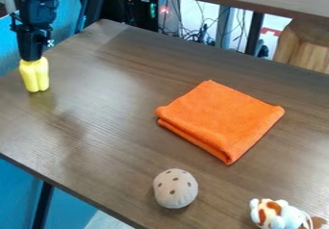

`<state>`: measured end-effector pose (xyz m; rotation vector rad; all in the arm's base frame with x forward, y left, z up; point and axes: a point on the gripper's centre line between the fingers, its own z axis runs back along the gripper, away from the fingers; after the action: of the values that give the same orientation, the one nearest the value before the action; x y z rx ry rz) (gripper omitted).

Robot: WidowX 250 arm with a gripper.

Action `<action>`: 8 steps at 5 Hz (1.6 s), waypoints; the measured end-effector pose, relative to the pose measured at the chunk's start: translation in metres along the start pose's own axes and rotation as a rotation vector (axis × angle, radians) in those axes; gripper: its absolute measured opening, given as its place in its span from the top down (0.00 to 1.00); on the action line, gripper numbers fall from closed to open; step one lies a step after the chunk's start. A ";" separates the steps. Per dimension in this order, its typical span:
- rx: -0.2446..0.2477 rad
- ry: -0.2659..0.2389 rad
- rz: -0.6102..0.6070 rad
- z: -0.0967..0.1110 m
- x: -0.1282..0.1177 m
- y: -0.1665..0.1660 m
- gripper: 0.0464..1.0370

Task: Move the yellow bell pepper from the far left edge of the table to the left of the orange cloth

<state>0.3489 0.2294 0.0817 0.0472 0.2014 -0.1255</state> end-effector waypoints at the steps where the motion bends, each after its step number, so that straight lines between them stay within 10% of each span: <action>1: -0.020 0.001 0.000 -0.002 -0.018 -0.019 0.93; 3: -0.047 -0.060 -0.083 0.006 -0.063 -0.090 0.93; 8: -0.024 0.031 -0.280 -0.016 -0.044 -0.174 0.90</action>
<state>0.2810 0.0632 0.0689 -0.0030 0.2396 -0.4013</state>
